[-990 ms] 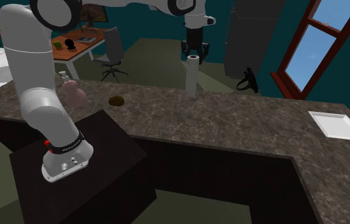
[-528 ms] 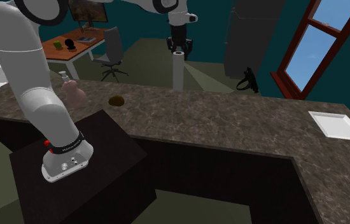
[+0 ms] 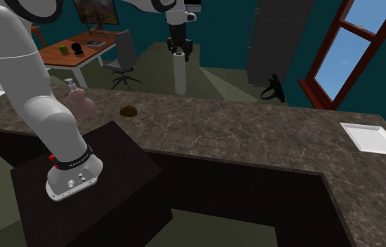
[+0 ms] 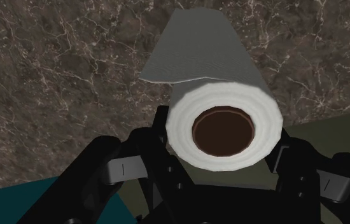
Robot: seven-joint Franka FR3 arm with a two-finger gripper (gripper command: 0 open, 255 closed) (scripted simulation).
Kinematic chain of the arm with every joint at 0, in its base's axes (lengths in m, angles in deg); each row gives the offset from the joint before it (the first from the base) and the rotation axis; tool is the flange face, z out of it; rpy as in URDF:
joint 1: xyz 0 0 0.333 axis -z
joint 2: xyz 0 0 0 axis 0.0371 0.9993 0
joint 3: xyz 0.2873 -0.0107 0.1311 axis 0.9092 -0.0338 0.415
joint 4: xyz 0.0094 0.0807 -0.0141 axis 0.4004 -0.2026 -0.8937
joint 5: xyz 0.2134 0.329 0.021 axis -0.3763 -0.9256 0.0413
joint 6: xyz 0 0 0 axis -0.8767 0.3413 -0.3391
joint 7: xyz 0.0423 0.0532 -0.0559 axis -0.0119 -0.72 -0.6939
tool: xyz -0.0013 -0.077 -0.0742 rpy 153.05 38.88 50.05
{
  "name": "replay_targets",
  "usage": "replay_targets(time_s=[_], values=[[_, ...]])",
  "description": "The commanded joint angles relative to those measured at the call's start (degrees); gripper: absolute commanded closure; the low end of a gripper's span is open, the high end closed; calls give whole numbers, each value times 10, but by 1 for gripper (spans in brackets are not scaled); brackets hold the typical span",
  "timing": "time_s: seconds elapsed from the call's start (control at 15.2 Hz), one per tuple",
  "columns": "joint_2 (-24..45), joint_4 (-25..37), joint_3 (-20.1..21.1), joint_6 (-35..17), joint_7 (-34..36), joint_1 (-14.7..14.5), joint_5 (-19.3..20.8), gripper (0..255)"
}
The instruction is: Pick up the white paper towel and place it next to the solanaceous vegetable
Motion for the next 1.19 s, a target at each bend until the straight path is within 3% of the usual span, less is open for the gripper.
replay_targets(time_s=[0.0,0.59,1.12], values=[[-11,-13,12,-1,29,-15,5,255],[-19,-21,66,5,150,-79,17,255],[11,19,112,22,255,-136,28,255]])
